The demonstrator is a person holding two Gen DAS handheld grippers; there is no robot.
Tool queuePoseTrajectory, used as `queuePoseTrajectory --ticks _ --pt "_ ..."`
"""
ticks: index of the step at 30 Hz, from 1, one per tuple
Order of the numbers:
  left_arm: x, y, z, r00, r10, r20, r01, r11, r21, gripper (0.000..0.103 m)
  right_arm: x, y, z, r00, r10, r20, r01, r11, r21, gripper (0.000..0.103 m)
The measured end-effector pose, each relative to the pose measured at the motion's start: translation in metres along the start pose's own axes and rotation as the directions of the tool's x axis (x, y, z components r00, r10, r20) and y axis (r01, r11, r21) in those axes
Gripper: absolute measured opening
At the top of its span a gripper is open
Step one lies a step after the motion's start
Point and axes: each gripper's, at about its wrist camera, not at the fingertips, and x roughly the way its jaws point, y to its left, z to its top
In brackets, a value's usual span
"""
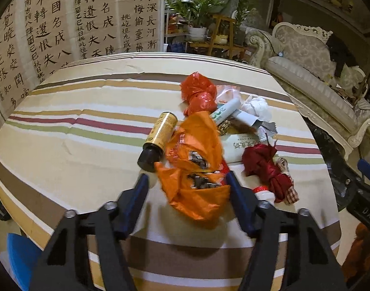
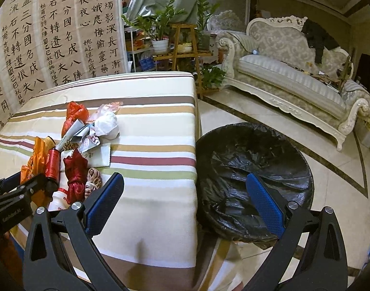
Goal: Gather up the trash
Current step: 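Reach the left gripper to the orange plastic bag and close on it, then grasp the beige twine bundle with the right gripper while the left holds the orange bag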
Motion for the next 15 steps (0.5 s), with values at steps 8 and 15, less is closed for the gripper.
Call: queuePoseTrajectory --ticks 8,15 --pt "-0.006 0.003 0.0 0.999 -0.036 0.017 0.036 0.999 0.004 0.047 0.0 0.009 0.0 1.0 0.019 -0.012 -0.019 1.0 -0.018 0.092" --pt "-0.021 0.013 0.0 0.998 -0.023 0.053 0.023 1.0 0.005 0.046 -0.001 0.021 0.002 0.999 0.039 -0.017 -0.039 0.998 -0.041 0.079"
